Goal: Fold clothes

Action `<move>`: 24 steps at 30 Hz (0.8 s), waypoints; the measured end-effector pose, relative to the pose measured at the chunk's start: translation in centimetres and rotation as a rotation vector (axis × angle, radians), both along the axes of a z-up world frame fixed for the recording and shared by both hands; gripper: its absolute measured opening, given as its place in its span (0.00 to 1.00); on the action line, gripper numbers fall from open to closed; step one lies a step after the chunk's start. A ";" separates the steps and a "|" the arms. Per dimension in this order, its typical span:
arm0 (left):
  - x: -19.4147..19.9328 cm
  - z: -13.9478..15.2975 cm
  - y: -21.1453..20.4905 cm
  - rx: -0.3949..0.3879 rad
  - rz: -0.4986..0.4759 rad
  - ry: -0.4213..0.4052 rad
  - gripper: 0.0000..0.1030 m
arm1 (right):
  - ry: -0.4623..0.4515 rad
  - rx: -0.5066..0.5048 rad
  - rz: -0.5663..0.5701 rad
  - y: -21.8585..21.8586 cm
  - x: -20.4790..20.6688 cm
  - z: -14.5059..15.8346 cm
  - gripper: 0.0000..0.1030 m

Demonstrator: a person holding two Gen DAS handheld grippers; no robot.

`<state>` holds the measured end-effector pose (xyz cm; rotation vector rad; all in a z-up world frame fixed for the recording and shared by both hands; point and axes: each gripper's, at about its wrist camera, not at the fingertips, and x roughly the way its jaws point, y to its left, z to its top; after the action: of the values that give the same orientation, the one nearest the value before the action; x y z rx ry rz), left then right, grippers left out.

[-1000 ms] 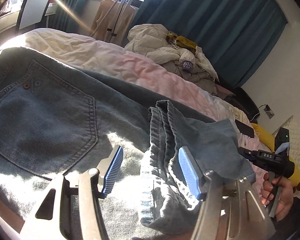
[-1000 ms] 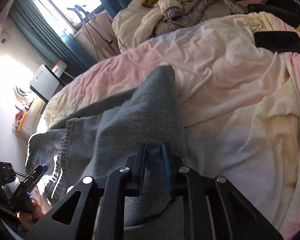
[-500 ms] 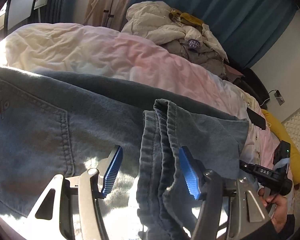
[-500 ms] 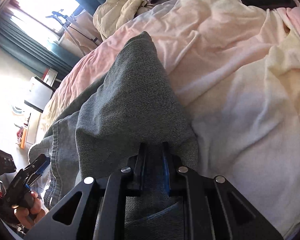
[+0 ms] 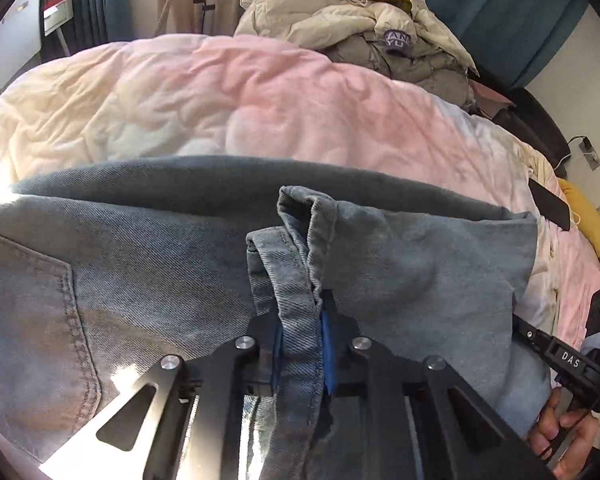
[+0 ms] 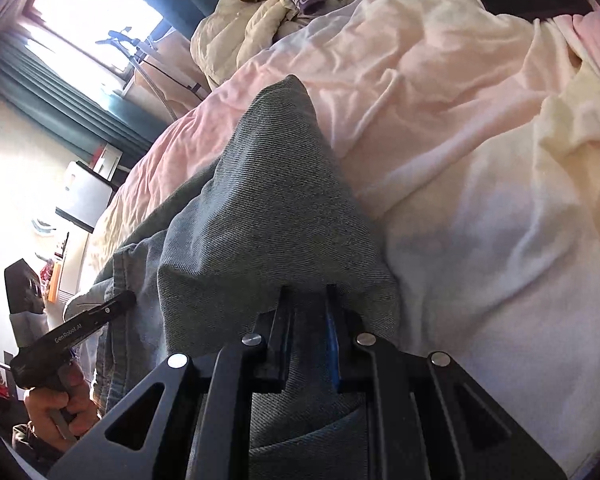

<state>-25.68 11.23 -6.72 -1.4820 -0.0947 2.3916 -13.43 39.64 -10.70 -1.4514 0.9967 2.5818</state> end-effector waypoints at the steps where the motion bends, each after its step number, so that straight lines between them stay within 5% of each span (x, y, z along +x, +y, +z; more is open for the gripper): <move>1: 0.0 0.6 -0.4 0.005 0.022 0.027 0.11 | 0.008 0.014 0.002 -0.1 0.1 0.2 0.13; 5: -1.0 2.1 -2.1 0.017 0.096 0.098 0.10 | 0.043 0.095 0.036 -1.1 0.2 1.3 0.13; 14: -1.7 0.4 -4.7 0.127 0.122 0.010 0.16 | 0.028 0.156 0.061 -2.0 -0.4 0.6 0.13; 17: 0.4 1.9 -6.1 0.173 0.104 0.023 0.26 | 0.037 0.168 0.061 -1.9 0.0 0.8 0.13; 20: 3.5 3.6 -8.1 0.185 0.114 0.081 0.53 | 0.045 0.178 0.058 -2.1 0.4 1.0 0.13; 24: 7.7 3.8 -11.4 0.293 0.205 0.081 0.57 | 0.074 0.210 0.060 -3.0 0.7 1.6 0.13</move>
<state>-17.96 -0.20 -2.96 -1.2920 -0.5779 2.4600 -12.77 36.69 -9.07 -1.3631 0.6719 2.7030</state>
